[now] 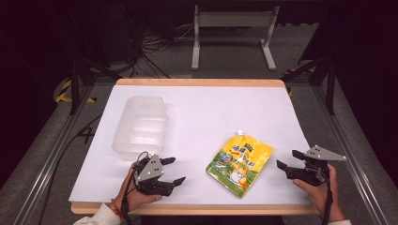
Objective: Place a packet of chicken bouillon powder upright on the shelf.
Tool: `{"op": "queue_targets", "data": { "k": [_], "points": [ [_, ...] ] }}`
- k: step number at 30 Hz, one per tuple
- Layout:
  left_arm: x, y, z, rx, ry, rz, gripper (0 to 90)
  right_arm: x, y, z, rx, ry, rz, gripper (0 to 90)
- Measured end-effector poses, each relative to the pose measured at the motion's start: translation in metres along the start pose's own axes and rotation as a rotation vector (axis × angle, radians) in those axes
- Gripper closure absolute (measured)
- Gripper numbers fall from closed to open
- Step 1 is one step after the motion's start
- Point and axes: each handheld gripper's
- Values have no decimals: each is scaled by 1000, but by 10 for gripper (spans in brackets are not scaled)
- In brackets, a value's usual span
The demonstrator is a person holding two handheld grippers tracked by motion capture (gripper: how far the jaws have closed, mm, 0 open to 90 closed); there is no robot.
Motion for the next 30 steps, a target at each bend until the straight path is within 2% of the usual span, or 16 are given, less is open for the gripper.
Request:
{"op": "queue_targets", "data": {
  "k": [2,6,7,10,12,14,18,20,24,26,28,30],
  "points": [
    [-5,-1,0,16,-22,-22,219,1,-2,-2,11,-8,-2,205],
    [-10,0,0,16,-37,-53,177,2,-2,-5,-18,1,17,202],
    [-12,0,0,26,-37,-73,172,2,-3,-5,-24,-4,29,202],
    [-15,1,1,26,-51,-84,158,1,-5,-5,-32,-8,57,201],
    [-18,0,2,27,-61,-111,152,-1,-7,-6,-38,-24,83,202],
    [-22,-1,4,25,-66,-113,148,-6,-9,-6,-42,-38,113,202],
    [-38,-6,12,44,-80,-143,137,-16,-13,-3,-42,-68,172,196],
    [-44,-8,14,51,-88,-168,137,-21,-16,-1,-37,-80,179,195],
    [-53,-7,16,49,-111,-187,133,-29,-20,1,-32,-105,224,189],
    [-61,-6,18,41,-129,-198,132,-31,-22,1,-22,-110,224,187],
    [-64,-6,21,37,-131,-199,131,-33,-24,3,-28,-109,243,189],
    [-67,-7,23,39,-129,-202,129,-34,-24,4,-21,-111,236,187]
  ]
}}
Point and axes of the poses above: each handheld gripper's, and its own axes: x roughly backward along the jaws, z roughly out of its top, y roughly to its right, and after that the axes turned 6 degrees about -y, right-handed
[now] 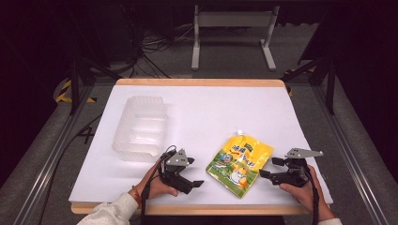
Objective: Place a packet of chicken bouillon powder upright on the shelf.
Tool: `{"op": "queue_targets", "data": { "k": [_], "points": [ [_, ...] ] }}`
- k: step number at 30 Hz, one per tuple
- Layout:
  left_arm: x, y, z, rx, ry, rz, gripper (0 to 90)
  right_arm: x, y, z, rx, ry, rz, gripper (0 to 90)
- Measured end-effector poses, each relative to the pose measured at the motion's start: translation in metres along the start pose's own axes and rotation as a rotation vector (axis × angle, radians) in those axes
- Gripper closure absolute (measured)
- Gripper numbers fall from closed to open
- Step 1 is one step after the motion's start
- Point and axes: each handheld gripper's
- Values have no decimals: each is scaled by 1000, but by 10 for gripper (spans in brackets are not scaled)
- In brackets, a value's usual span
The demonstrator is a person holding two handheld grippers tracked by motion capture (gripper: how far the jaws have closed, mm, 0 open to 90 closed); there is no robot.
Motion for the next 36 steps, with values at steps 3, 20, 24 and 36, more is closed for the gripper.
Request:
{"op": "queue_targets", "data": {
  "k": [3,20,24,36],
  "points": [
    [-2,-1,2,-3,-4,5,129,0,1,0,-4,0,6,187],
    [-37,-6,31,3,-44,-94,115,-19,1,11,-30,-8,48,178],
    [-43,-7,36,11,-61,-129,113,-22,0,14,-32,-6,69,179],
    [-52,-11,48,40,-82,-160,108,-37,-15,23,-12,-4,134,269]
  ]
}}
Point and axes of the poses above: each handheld gripper's, and its own axes: x roughly backward along the jaws, z roughly out of its top, y roughly to its right, and after that the axes turned 6 degrees about -y, right-handed
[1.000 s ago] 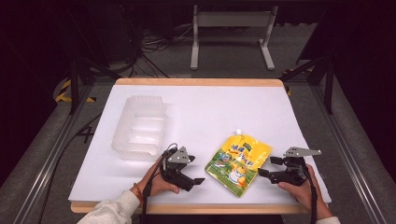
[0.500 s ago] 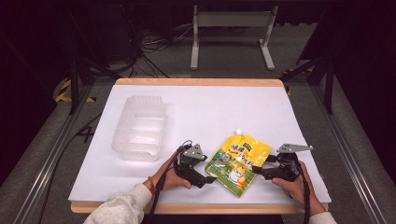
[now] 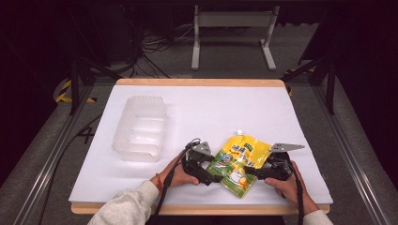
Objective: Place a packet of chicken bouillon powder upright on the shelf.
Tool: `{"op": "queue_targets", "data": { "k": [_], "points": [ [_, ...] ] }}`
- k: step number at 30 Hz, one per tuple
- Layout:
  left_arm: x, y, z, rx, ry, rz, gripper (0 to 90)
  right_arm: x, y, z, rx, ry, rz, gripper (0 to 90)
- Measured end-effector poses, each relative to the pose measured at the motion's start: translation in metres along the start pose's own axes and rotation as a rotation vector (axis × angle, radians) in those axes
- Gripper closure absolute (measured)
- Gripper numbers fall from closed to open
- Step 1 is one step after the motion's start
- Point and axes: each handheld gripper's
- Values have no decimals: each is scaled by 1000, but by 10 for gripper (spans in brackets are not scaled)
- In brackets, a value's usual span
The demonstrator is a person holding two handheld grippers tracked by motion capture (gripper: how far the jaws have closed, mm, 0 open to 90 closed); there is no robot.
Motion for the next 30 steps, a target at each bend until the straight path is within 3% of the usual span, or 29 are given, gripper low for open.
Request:
{"op": "queue_targets", "data": {
  "k": [4,5,6,7,9,10,15,17,19,20,23,24,25,30],
  "points": [
    [1,-2,3,4,3,6,110,-1,-4,1,9,12,8,365],
    [2,-5,5,14,8,-2,107,0,-5,1,14,22,5,447],
    [2,-5,5,14,8,-2,111,0,-5,1,14,22,5,447],
    [2,-7,7,21,14,-9,117,3,-6,1,18,48,-10,564],
    [1,-8,8,22,12,-8,117,4,-6,1,16,63,-4,617],
    [-1,-9,10,19,6,-6,117,8,-9,2,38,98,-8,686],
    [3,-5,13,0,38,17,161,13,-18,6,89,143,-6,751],
    [11,-4,16,-9,62,42,169,19,-27,10,120,189,2,818],
    [16,-5,16,-11,83,35,193,22,-30,12,140,205,1,839],
    [20,-5,16,-17,100,37,258,25,-38,17,173,231,-6,871],
    [36,-4,17,-38,160,48,390,27,-45,20,187,251,12,894],
    [36,-4,17,-38,160,48,449,27,-45,20,187,251,12,894],
    [41,-3,17,-47,178,48,449,28,-48,22,200,255,8,896],
    [61,2,18,-74,231,89,730,29,-62,29,238,274,0,899]
  ]
}}
Point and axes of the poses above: each handheld gripper's, and its own axes: x roughly backward along the jaws, z roughly out of its top, y roughly to its right, and after that the axes turned 6 degrees about -y, right-handed
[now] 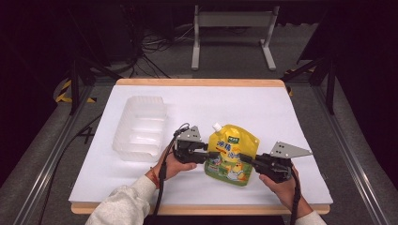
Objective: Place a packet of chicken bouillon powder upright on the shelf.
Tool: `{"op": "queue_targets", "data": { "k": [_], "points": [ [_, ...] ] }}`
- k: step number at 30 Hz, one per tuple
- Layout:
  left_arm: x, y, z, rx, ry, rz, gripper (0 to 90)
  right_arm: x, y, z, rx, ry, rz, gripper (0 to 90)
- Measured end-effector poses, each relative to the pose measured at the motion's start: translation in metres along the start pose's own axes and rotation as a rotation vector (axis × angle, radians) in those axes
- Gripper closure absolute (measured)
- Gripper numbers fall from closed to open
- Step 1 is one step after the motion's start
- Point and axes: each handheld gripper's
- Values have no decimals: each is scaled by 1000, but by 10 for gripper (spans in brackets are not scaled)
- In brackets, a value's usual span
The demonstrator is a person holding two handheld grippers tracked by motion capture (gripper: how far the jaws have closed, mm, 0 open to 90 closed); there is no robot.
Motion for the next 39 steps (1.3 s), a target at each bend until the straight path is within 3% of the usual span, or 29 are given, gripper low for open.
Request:
{"op": "queue_targets", "data": {
  "k": [2,6,9,16,24,27,36,39],
  "points": [
    [5,1,1,-12,8,5,792,-1,-5,4,19,4,-4,899],
    [18,6,6,-45,7,66,856,-3,-12,11,46,20,-14,899],
    [24,7,7,-47,20,88,869,-5,-14,17,52,32,-20,899],
    [36,13,11,-98,4,216,872,-14,-24,29,102,33,-37,898],
    [58,9,10,-86,27,279,873,-32,-35,49,144,40,-34,898],
    [70,4,8,-70,55,295,873,-43,-42,62,190,38,-28,898],
    [94,-3,5,-43,89,356,874,-65,-47,85,201,60,-13,898],
    [109,-7,2,-32,104,385,871,-74,-51,93,209,67,-6,899]
  ]
}}
Point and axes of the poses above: each handheld gripper's, and its own axes: x roughly backward along the jaws, z roughly out of its top, y roughly to its right, and after that the axes turned 6 degrees about -y, right-handed
